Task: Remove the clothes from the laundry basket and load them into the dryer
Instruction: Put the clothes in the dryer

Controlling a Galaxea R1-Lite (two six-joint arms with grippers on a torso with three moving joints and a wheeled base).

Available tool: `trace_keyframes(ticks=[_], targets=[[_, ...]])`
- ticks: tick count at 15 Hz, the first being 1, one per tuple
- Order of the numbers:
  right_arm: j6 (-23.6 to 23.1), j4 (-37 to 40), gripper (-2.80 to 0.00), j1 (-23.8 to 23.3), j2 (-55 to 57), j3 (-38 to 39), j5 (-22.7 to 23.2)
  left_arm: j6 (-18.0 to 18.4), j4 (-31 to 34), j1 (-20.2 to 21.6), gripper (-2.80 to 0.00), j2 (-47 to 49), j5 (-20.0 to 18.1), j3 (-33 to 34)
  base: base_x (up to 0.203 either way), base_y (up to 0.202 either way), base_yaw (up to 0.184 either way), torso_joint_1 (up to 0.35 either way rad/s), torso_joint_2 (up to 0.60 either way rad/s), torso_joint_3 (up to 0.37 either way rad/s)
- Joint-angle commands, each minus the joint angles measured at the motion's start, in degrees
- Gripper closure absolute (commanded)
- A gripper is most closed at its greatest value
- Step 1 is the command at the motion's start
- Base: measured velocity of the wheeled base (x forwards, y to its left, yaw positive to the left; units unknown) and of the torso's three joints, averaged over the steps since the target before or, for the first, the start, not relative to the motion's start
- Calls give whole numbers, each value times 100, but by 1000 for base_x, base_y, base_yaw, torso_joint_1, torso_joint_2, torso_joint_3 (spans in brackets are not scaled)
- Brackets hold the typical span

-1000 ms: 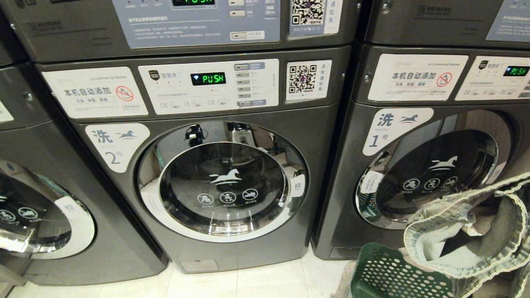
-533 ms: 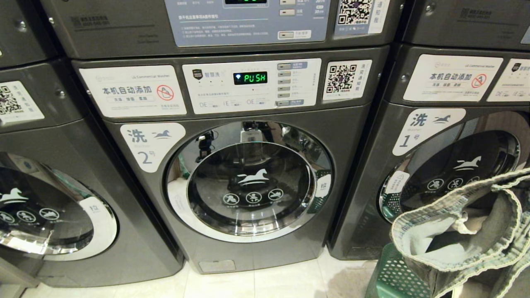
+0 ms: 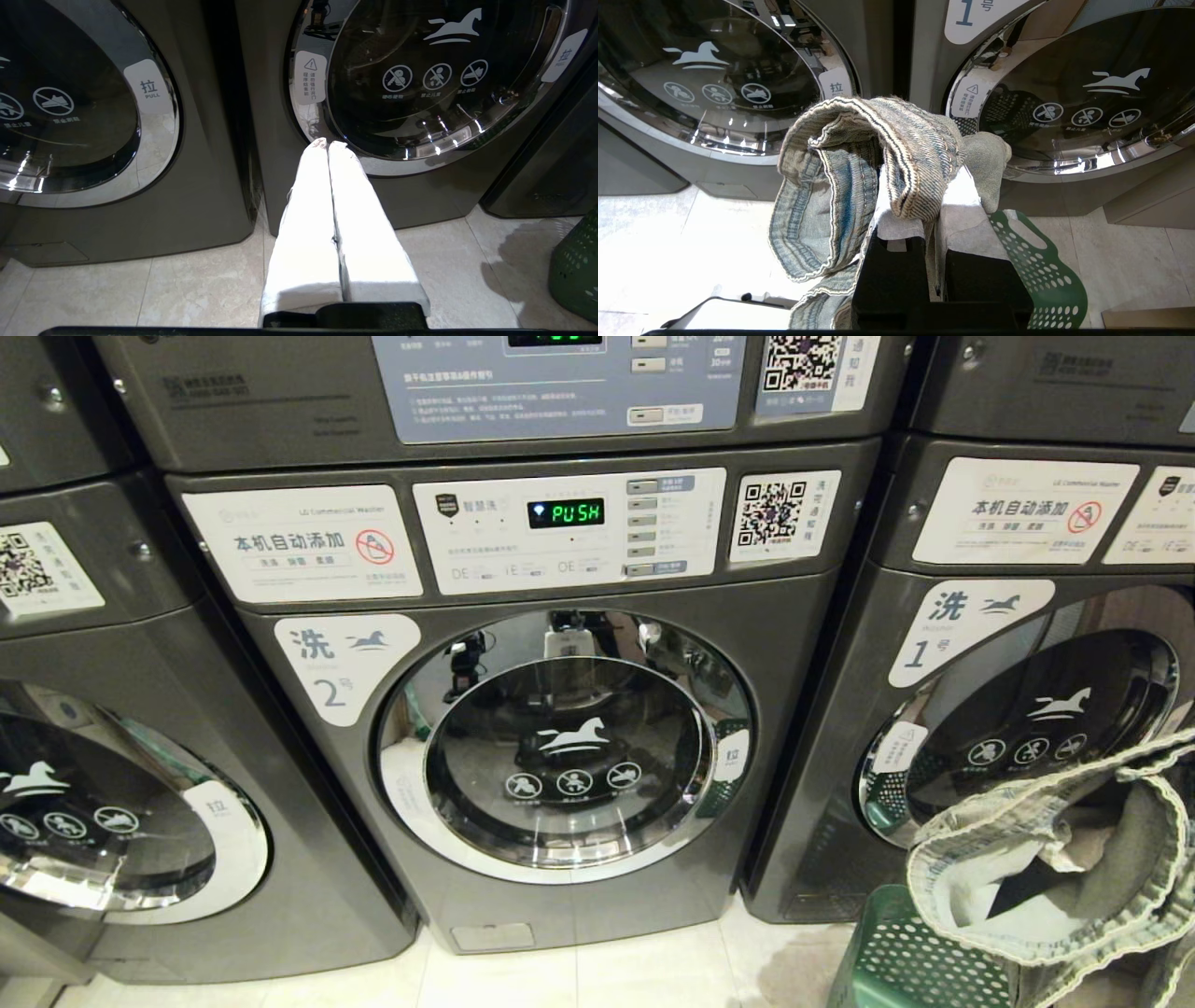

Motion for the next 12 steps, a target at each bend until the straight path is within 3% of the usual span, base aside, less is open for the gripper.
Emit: trace_keyframes(ticks=[1,3,8,12], targets=[[-3,7,0,3,13,0,8,0,7,-1,0,-2,0,0,0,0,0,0,0,0],[-3,7,0,3,13,18,8,0,3,0,0,-2,2,0,88,-53,9,0,2,8],[6,7,0,3,13,79,-9,-10,0,0,0,-2,8,0,191,-183,2,5,5,1],[6,7,0,3,8,93,-9,-27,-9,-9,0,-2,8,0,9,-29,1,3,1,-1]])
